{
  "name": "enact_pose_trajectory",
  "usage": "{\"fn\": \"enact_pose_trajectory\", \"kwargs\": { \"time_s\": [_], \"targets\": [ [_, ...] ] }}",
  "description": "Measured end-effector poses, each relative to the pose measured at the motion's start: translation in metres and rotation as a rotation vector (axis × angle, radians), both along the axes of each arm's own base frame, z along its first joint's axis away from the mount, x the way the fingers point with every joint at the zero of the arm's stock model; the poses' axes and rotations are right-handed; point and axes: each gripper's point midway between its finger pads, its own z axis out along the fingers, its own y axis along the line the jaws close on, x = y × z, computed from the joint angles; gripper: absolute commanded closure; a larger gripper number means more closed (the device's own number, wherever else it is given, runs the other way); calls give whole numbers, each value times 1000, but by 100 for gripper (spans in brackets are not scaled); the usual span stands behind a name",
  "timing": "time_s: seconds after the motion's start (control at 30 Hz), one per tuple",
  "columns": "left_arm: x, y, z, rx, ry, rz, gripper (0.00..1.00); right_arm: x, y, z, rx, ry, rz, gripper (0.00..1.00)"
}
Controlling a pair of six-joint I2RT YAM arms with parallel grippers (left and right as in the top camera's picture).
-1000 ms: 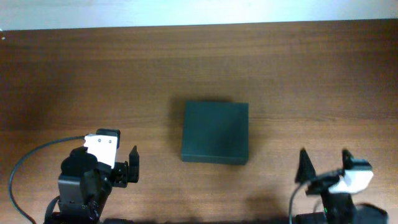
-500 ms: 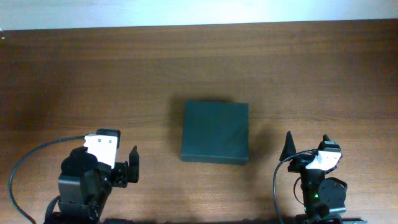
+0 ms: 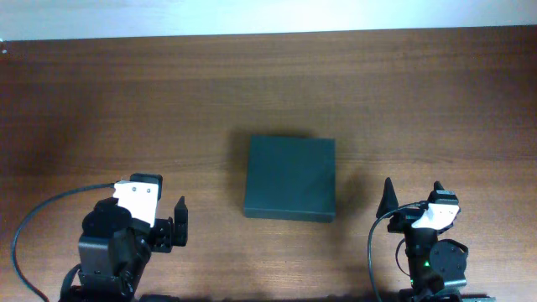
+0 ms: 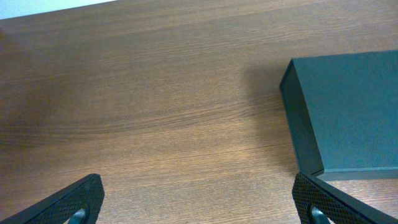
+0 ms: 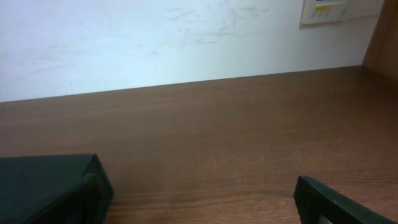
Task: Pack container
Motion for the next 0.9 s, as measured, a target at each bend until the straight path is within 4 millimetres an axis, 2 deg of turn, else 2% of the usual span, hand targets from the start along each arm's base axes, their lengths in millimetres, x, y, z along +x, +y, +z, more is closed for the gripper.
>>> {"fn": "enact_pose_trajectory", "kwargs": {
  "time_s": [0.67, 0.83, 0.9],
  "targets": [
    [-1, 2, 2, 22, -11, -3, 1, 0, 1, 0, 0, 0, 3, 1],
    [-13, -2, 10, -7, -163, -35, 1, 0, 1, 0, 0, 0, 3, 1],
    [-11, -4, 10, -20, -251, -45, 1, 0, 1, 0, 0, 0, 4, 1]
  ]
}}
